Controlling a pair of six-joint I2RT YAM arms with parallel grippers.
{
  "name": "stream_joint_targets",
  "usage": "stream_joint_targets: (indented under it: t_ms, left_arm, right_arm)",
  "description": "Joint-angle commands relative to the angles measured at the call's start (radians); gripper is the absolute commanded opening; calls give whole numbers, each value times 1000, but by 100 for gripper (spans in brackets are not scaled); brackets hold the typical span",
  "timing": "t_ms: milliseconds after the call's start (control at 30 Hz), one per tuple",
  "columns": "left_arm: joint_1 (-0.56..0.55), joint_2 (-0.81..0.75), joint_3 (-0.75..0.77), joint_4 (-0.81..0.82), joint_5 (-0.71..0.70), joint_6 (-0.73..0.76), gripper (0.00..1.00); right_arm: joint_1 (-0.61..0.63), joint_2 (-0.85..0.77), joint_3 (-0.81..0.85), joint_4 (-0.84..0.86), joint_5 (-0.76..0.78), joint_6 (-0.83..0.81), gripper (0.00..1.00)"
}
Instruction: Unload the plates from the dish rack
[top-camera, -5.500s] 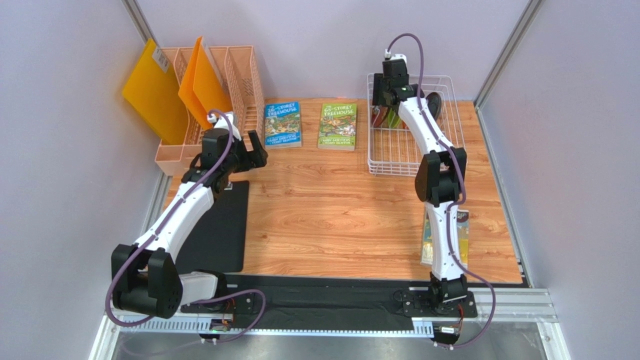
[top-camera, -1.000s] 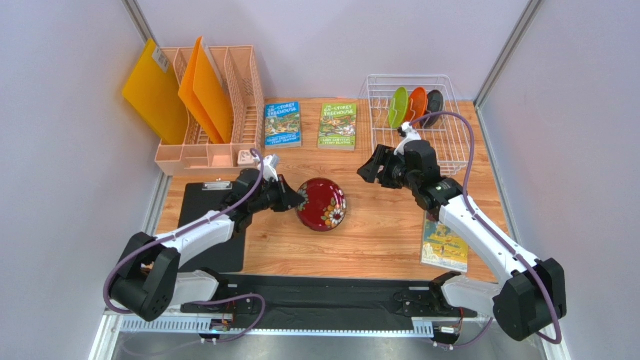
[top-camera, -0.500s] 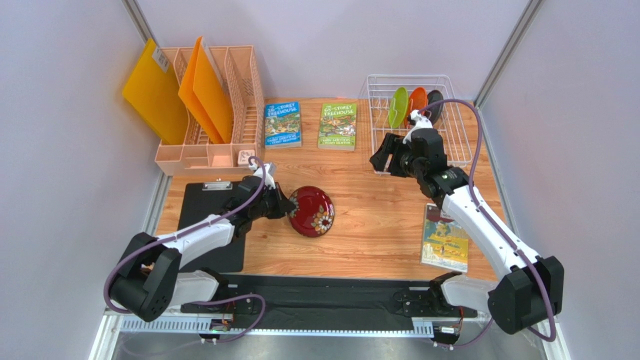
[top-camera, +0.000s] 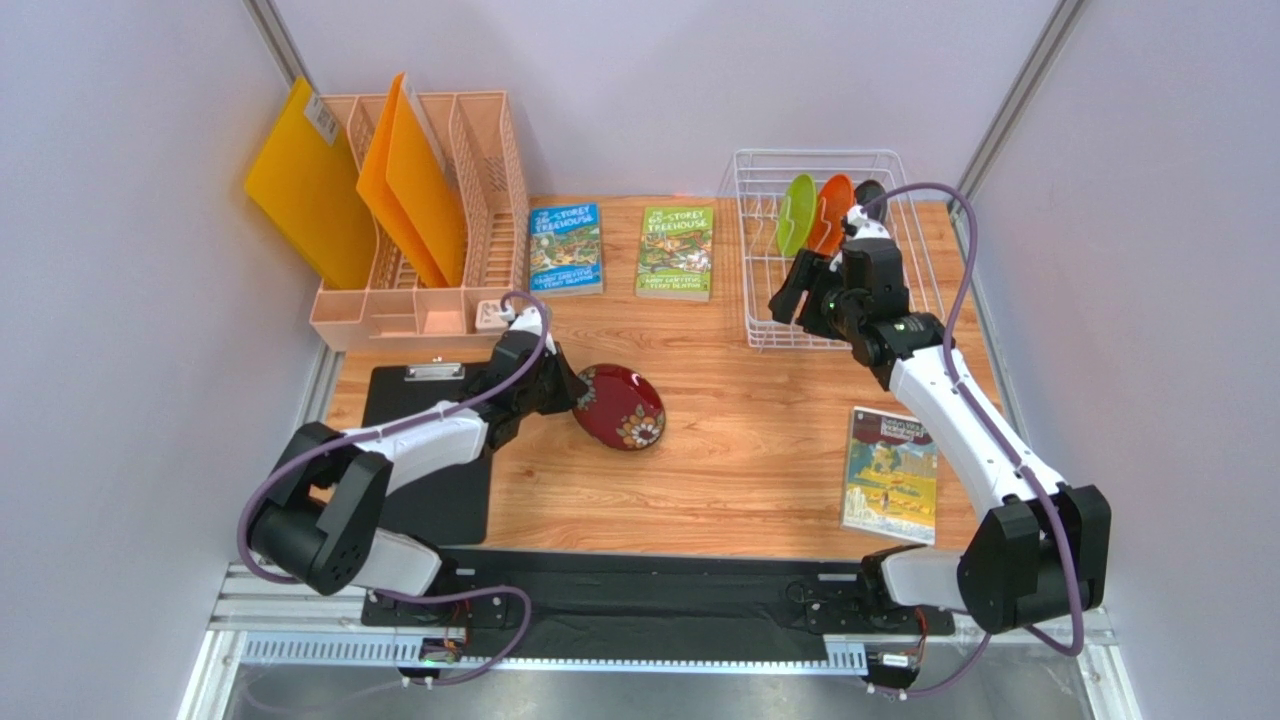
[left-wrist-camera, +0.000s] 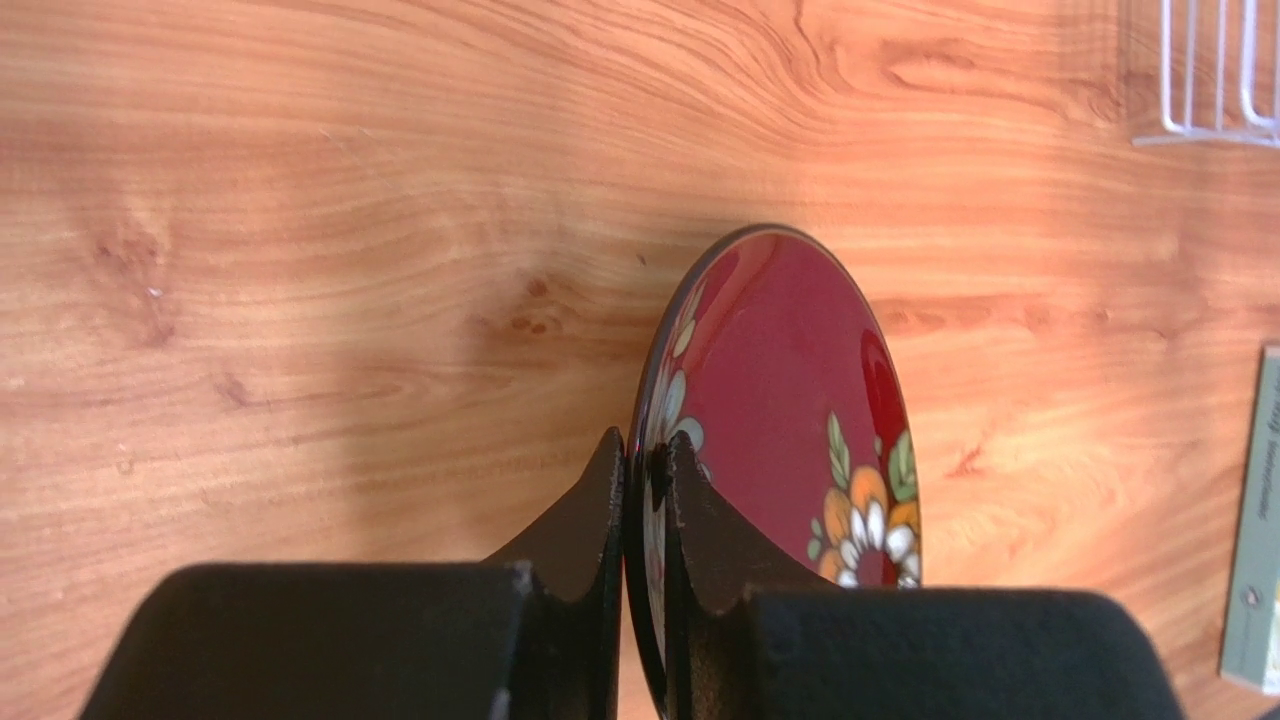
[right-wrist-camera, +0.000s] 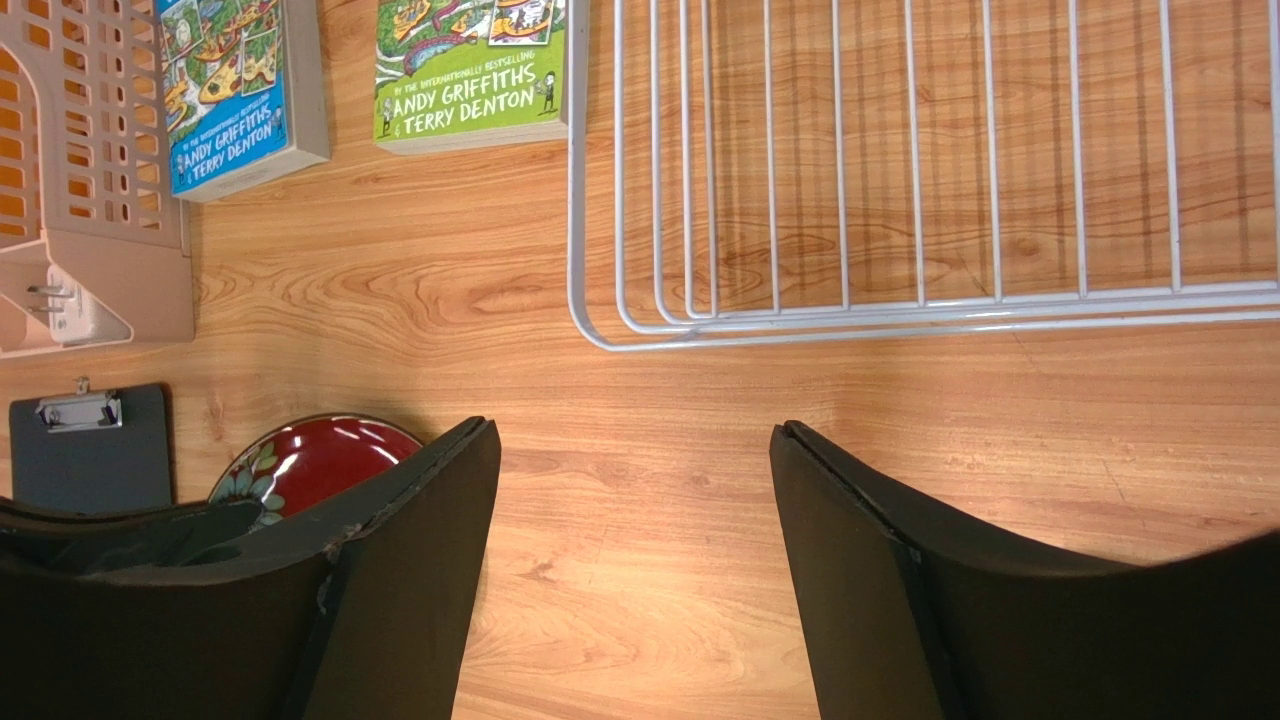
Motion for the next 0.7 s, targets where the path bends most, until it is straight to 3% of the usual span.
stream_joint_targets:
  t_ms: [0,233,500,667]
  left_arm:
    - [7,69,-2,-140,-123,67,12]
    - [7,136,44,-183,-117,85,17]
    - [7,148,34,-183,-99,70,33]
    - [7,135,33,-214,-93,76,38]
  right_arm:
    - [-10,2,37,9,-4,-20,72]
    - [-22,2,20,11,-8,-18,72]
    - [-30,8,16,11,-11,-21,72]
    - [-33,13,8,18,-21,-17,72]
